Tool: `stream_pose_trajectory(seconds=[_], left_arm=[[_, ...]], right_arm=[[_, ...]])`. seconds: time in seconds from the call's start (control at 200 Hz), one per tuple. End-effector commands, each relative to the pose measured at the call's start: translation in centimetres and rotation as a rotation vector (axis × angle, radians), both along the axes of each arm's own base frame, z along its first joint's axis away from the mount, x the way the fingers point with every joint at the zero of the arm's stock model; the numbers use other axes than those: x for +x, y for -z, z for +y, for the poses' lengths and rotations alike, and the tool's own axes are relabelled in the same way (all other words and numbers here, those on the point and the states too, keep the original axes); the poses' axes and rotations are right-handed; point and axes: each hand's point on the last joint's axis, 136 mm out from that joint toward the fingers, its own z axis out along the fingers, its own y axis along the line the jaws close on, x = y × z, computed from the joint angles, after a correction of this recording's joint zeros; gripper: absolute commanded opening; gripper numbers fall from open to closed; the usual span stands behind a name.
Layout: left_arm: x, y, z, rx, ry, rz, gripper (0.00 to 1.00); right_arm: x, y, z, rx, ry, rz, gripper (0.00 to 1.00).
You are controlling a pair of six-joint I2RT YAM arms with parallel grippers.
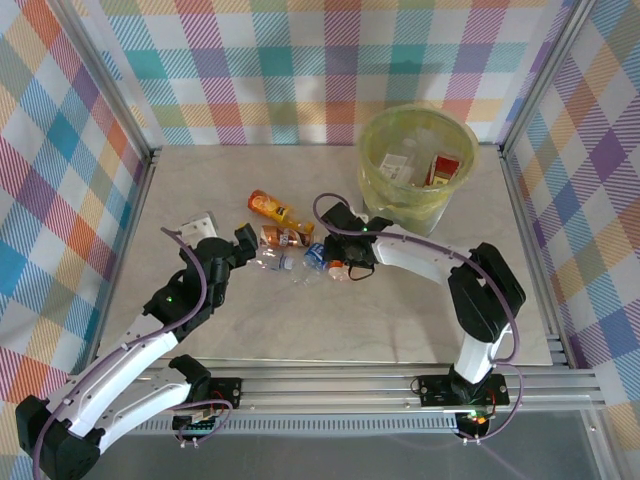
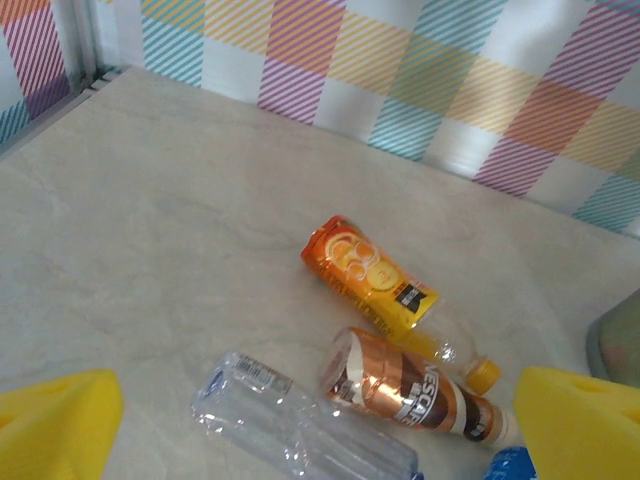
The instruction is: Put the plastic bottles in the bin
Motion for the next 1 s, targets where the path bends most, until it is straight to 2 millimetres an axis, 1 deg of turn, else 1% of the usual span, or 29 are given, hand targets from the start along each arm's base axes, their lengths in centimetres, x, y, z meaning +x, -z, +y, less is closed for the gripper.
stream_pose_trajectory(seconds=[0.0,0.15,0.32,0.63,0.77,0.9,0.995], left_arm=[[-0.9,1.3,1.1,0.019,-0.035,0.040,1.00],[-1.0,1.7,1.4,0.033,-0.045,0.054,1.00],[-0.8,2.0,1.1,0.031,-0.041,0.064,1.00],[-0.1,3.1,0.3,0.040,-0.026,0.111,1.00],[0.0,3.3,0.0,0.038,-0.023,0.122,1.00],[0.0,3.3,0.0,0.032,-0.023,0.122,1.00],[0.0,3.4,0.0,0.032,-0.025,0.122,1.00]], right_arm=[[1.0,0.2,0.1,-0.002,0.005,0.000,0.73],[1.2,1.4,-0.1,-0.007,0.009,0.028,0.69],[1.2,2.7,-0.6,-0.015,0.017,0.063,0.65],[1.3,4.2,-1.1,-0.037,-0.013,0.090,0.64],[1.4,5.0,-1.5,-0.054,-0.012,0.105,0.67],[1.4,5.3,-1.5,-0.060,-0.016,0.110,0.68],[1.4,5.3,-1.6,-0.062,-0.018,0.109,0.64]])
